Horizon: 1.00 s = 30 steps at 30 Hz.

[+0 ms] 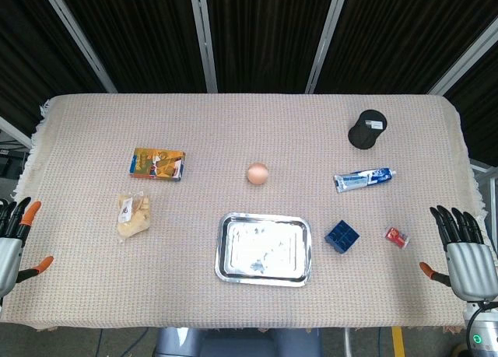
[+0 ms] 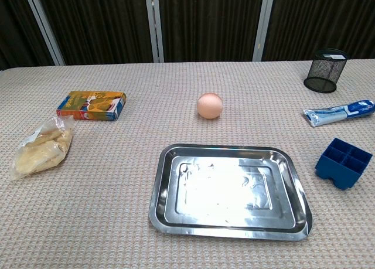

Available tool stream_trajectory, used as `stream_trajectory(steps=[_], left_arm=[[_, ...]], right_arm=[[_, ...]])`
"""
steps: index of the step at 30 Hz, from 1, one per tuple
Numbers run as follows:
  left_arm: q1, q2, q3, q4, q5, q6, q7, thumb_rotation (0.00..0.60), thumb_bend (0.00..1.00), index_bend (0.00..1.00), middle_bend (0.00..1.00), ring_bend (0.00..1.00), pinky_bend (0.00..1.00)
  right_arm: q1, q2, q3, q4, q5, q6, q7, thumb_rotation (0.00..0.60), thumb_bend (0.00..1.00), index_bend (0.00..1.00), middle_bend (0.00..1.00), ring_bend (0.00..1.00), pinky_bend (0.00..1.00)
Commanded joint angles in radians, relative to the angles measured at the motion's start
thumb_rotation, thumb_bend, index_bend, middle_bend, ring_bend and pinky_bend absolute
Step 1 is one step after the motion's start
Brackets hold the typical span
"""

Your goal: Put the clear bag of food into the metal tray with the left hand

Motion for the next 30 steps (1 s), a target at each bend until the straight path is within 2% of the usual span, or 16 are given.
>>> stream_trajectory(steps=[1,30], left_arm=[[-0.001,0.000,0.002,-0.001,-0.003,-0.007,0.003,0.565,0.05,0.00,0.00,0.00,0.00],[0.002,-0.003,0.004,-0.003,0.020,0.003,-0.021,0.563,0.05,0.00,0.00,0.00,0.00]], right_arm=[[0.000,0.001,-0.002,-0.002,-0.001,-0.003,0.000,0.600,0.00,0.04,0.05,0.00,0.06],[-0.011,0.002,-0.006,0.009,-0.011,0.012,0.026,0.600,0.00,0.04,0.05,0.00,0.06]])
